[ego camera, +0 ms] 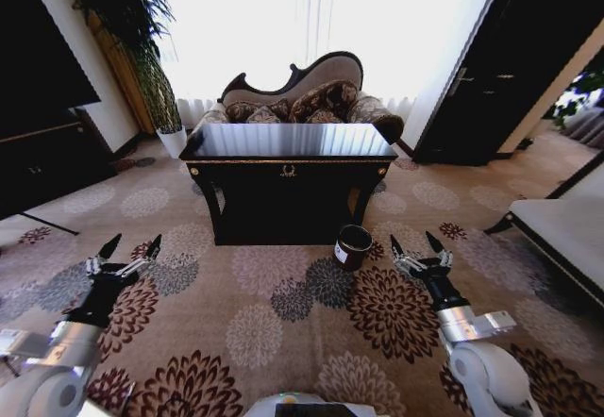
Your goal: Move to the front of the table and place the trash on the table into the trash bin.
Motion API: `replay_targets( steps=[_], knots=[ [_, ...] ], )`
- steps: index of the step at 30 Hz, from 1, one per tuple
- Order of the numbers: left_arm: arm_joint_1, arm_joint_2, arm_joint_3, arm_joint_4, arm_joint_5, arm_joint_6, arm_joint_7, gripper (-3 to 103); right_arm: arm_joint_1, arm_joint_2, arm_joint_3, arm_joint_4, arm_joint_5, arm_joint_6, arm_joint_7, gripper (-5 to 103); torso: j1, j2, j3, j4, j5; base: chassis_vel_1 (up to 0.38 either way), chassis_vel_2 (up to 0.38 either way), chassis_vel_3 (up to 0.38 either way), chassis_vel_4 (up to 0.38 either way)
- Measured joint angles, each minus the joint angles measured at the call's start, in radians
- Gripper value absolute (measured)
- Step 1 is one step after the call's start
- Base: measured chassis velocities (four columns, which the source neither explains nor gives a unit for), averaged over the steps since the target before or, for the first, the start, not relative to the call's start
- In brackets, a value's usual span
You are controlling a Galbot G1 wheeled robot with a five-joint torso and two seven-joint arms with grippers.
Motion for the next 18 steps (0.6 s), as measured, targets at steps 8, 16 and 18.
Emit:
replay_targets(
  steps=[8,16,18],
  knots=[
    [0.001,0.004,0.000,0.000,-0.001,0.000,0.000,100,-0.001,-0.002,0.000,0.000,-0.001,0.000,-0.001,100,0.000,0.000,0.000,0.0000,0.0000,0.026,-0.028,-0.027,0.027],
    [-0.001,0.006,0.003,0.003,0.000,-0.001,0.000,100,-0.001,-0.001,-0.003,-0.003,-0.001,0.001,-0.002,100,-0.001,0.001,0.000,0.0000,0.0001,0.078,-0.061,-0.064,0.072],
    [-0.002,0.006,0.003,0.005,0.000,-0.001,0.000,100,0.000,-0.003,-0.003,-0.004,-0.001,0.001,-0.003,100,-0.001,0.001,0.000,0.0000,0.0000,0.000,0.000,0.000,0.000]
  ],
)
